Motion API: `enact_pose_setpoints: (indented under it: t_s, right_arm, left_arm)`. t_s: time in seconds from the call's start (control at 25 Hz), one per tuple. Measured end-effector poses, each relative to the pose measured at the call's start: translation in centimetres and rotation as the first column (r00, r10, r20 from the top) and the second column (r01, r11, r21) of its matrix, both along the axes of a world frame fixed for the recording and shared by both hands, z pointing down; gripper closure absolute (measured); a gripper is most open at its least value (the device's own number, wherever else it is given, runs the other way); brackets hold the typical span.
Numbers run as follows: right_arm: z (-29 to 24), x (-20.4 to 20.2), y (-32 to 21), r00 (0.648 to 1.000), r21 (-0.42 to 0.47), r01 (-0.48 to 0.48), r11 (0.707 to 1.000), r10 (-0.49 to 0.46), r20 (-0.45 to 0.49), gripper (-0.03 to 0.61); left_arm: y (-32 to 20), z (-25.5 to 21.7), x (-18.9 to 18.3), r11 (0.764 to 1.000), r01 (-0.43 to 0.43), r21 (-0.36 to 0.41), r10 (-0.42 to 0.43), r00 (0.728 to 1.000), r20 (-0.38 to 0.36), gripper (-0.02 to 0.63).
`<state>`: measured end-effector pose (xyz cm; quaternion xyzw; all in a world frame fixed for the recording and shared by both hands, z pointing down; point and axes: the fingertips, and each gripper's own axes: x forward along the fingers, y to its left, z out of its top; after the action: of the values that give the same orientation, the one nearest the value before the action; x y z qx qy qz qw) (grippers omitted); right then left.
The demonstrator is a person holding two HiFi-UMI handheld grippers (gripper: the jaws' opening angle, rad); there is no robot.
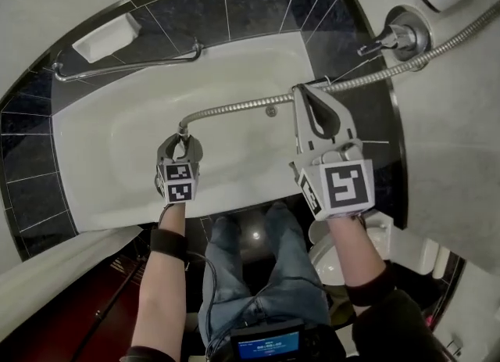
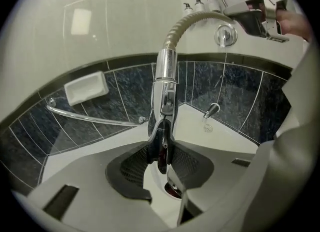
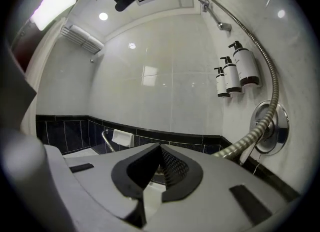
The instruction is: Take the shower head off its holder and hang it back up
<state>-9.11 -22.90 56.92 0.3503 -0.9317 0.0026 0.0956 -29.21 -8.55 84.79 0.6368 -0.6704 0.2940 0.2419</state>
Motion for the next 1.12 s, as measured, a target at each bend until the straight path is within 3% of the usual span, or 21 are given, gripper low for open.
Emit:
enact_pose_setpoints:
  t_s: [0.08,0.32,0.44,0.72,1.12]
  right_arm:
    - [2.3,-0.7,0.4,1.0,0.002,0.02,1.0,-0.02,-0.006,0.557]
    - [9.3,-1.8,1.7,0.998,-0.106,0.061,0.992,-0.059,0.024,0.557]
    - [14.3,-1.1,2.6,0.997,-0.143,0.074,0.987,-0.078,-0.018,0.557]
    - [26.5,1.9,2.1,0.992,-0.243,-0.004,0.97,-0.028,-0.127,0.557]
    - [38.9,5.2,-0.1,0.973,-0.276,-0.085,0.957,0.019,-0.231,0.555]
  left_arm:
    - [-0.7,3.0,1.3,1.0,-0.014,-0.004,0.014,1.0,-0.024,0.494]
    - [-4.2,10.2,4.6,0.998,-0.059,0.02,0.061,0.995,-0.079,0.494]
    - [-5.7,13.1,6.2,0.996,-0.09,0.028,0.092,0.992,-0.088,0.494]
    - [-7.4,17.9,8.8,0.988,-0.15,0.037,0.153,0.983,-0.098,0.494]
    - [-9.9,23.4,12.6,0.976,-0.204,0.071,0.211,0.969,-0.124,0.494]
